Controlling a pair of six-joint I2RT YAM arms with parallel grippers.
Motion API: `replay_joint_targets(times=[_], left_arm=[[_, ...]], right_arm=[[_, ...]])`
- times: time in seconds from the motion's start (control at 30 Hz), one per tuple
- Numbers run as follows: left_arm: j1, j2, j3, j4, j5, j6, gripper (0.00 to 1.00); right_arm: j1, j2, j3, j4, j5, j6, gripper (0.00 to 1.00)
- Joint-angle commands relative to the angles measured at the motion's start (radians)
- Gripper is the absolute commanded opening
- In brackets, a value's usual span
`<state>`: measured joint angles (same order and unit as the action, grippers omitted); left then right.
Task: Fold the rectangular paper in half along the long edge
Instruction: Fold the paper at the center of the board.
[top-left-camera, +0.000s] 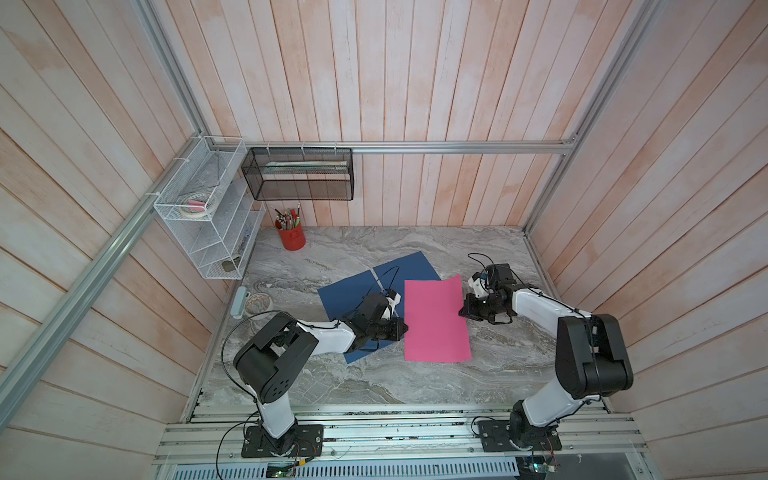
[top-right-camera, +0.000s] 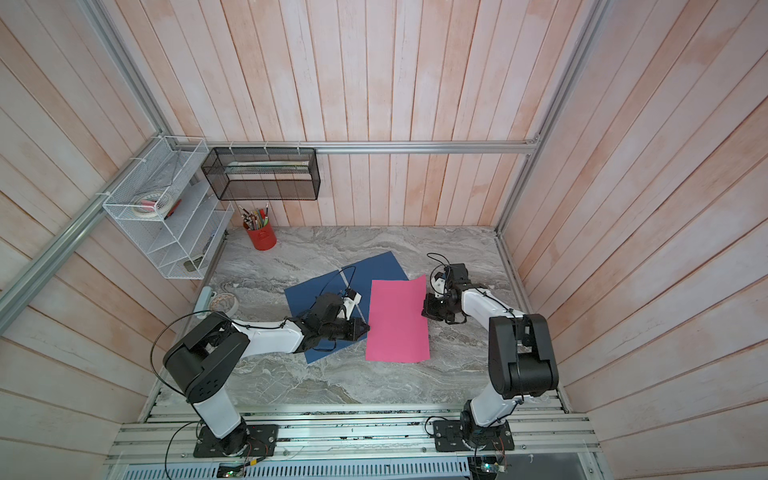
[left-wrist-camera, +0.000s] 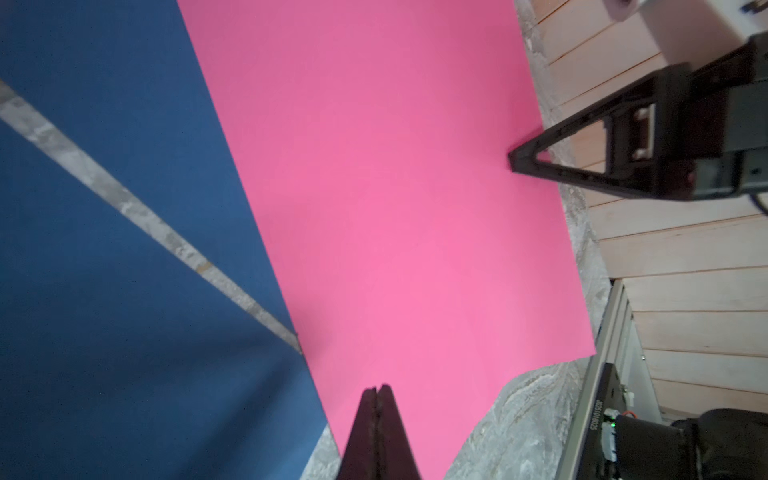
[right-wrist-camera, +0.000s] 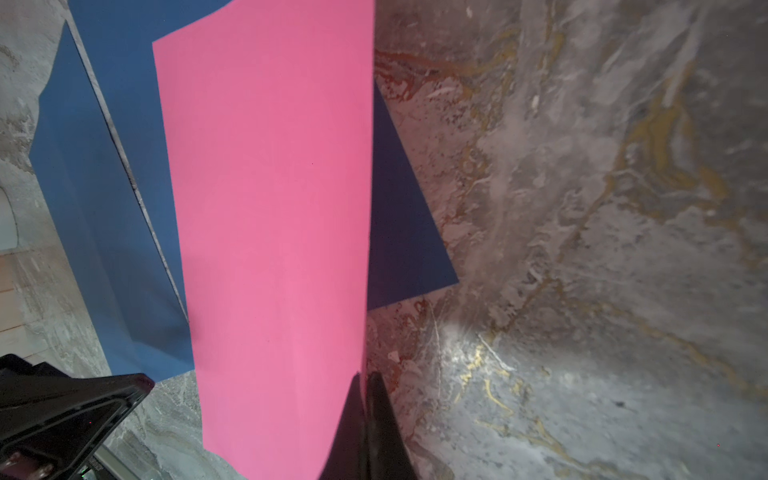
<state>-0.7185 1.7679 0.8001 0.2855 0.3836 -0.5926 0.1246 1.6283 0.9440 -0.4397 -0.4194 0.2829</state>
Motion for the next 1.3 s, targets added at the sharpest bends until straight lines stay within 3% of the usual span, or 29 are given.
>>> replay_joint_targets(times=[0.0,0.33,0.6,0.8,1.03,1.27], left_arm=[[-0.011,0.033,-0.027,0.095,0.034,-0.026,0.00],[-0.019,0.089,-0.006,-0.004,-0.049,-0.044,0.00],[-0.021,0.118,-0.001,-0.016,-0.044,-0.054,0.00],[-0.021,0.142,-0.003,-0.005,-0.037,-0.059,0.00],[-0.021,0.158,-0.001,0.004,-0.028,-0.059,0.00],[-0.022,0.163,-0.003,0.012,-0.028,-0.062,0.00]], right_arm=[[0.012,0.020,0.012,-0.021,0.023,-0.017,0.00],[0.020,0.036,0.049,-0.041,0.046,-0.020,0.00],[0.075,0.044,0.085,-0.068,0.087,-0.007,0.00],[0.094,0.028,0.098,-0.034,0.031,0.043,0.00],[0.126,-0.007,0.102,0.102,-0.159,0.149,0.00],[0.195,0.074,0.155,0.173,-0.212,0.196,0.00]])
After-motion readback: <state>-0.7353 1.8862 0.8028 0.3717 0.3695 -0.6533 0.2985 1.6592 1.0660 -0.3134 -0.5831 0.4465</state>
